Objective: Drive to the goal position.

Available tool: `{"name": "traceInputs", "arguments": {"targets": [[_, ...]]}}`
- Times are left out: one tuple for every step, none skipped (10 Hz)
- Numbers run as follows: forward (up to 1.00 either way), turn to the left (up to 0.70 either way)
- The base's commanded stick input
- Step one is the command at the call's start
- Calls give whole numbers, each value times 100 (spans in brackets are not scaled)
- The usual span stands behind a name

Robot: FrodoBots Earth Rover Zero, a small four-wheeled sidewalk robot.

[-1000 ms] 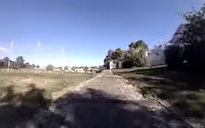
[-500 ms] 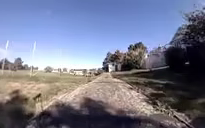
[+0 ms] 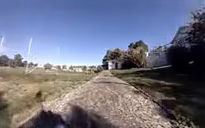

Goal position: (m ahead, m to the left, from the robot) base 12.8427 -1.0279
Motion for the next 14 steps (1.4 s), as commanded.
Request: {"name": "traceInputs", "arguments": {"targets": [[100, -17], [100, -25], [100, -26], [100, -26], [100, -12], [100, 1], [100, 1], [100, 1], [100, 1], [100, 1], [100, 1], [100, 1], [100, 1], [100, 1]]}}
